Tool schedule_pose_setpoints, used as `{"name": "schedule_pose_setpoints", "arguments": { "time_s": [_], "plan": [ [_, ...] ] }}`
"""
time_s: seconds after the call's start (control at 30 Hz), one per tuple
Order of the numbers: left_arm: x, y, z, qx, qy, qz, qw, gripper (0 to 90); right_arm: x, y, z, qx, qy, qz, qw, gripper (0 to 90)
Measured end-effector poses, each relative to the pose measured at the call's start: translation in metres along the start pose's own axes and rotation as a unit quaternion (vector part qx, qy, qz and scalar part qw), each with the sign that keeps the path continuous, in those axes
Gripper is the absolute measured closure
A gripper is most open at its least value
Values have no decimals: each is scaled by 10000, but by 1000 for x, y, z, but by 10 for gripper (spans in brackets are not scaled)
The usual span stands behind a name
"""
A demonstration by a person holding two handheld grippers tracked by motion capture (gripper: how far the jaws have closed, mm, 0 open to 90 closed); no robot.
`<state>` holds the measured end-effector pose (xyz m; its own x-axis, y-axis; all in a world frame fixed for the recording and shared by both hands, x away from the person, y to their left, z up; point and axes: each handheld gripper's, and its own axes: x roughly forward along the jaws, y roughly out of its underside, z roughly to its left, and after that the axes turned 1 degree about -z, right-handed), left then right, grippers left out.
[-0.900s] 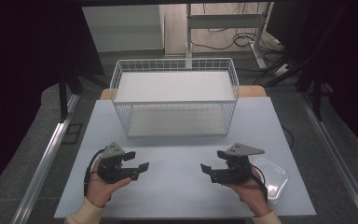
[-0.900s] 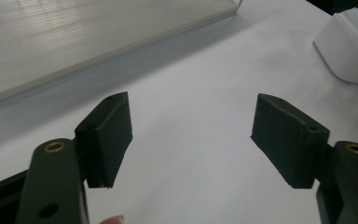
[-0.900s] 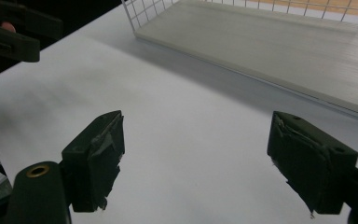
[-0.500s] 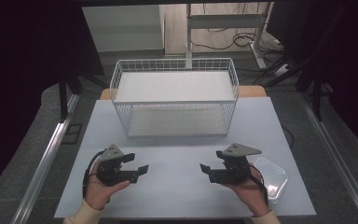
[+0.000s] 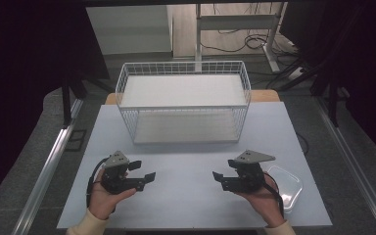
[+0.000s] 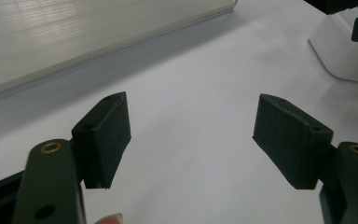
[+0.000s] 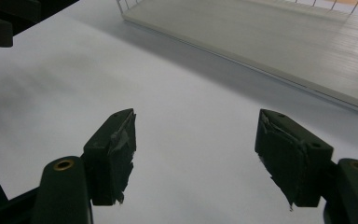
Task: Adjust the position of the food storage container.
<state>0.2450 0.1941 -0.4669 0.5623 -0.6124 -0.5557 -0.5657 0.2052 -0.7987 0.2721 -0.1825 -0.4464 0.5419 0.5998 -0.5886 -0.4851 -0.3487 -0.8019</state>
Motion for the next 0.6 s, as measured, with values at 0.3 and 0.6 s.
{"name": "schedule_pose_setpoints", "arguments": {
  "time_s": [0.3, 0.6],
  "plan": [
    [2, 0, -1, 90, 21, 46, 9999, 256, -14, -3, -5, -13, -50, -50, 10000, 317],
    [1, 1, 2, 101, -79, 36, 9999, 259, -27, -4, -14, 70, 5, -107, 9999, 329]
  ]
}}
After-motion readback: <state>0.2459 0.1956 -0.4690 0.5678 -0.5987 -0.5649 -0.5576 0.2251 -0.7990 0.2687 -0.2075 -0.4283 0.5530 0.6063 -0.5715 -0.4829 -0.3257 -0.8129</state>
